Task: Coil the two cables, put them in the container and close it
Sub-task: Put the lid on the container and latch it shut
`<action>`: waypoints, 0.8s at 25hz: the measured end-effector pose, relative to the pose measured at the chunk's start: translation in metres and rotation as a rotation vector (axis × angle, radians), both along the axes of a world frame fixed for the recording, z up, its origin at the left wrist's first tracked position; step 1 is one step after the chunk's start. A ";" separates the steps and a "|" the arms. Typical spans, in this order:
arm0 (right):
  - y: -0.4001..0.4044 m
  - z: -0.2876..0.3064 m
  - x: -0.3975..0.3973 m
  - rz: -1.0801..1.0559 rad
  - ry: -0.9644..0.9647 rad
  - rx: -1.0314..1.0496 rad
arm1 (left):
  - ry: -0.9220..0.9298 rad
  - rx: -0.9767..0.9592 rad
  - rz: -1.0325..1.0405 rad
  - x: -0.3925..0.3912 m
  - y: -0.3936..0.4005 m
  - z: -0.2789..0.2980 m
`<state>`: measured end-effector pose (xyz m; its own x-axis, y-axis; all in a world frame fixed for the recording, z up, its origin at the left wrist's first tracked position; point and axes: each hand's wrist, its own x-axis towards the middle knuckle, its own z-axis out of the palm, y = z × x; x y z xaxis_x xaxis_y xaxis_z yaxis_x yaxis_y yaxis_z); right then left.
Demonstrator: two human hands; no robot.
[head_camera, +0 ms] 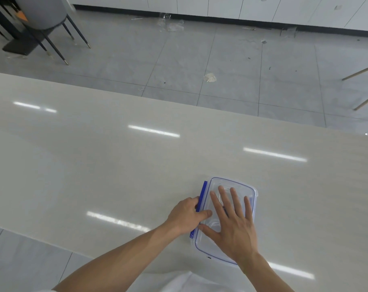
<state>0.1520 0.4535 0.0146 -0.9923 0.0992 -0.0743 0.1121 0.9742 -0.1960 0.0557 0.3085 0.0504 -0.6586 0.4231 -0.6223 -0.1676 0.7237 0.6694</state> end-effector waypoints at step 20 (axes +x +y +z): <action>0.008 -0.002 0.009 -0.025 0.236 -0.139 | 0.183 -0.157 -0.112 0.007 0.010 -0.004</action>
<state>0.1612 0.4611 0.0130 -0.9811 0.1293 0.1436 0.0716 0.9334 -0.3516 0.0628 0.3189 0.0464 -0.7204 0.4072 -0.5614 0.0328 0.8286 0.5589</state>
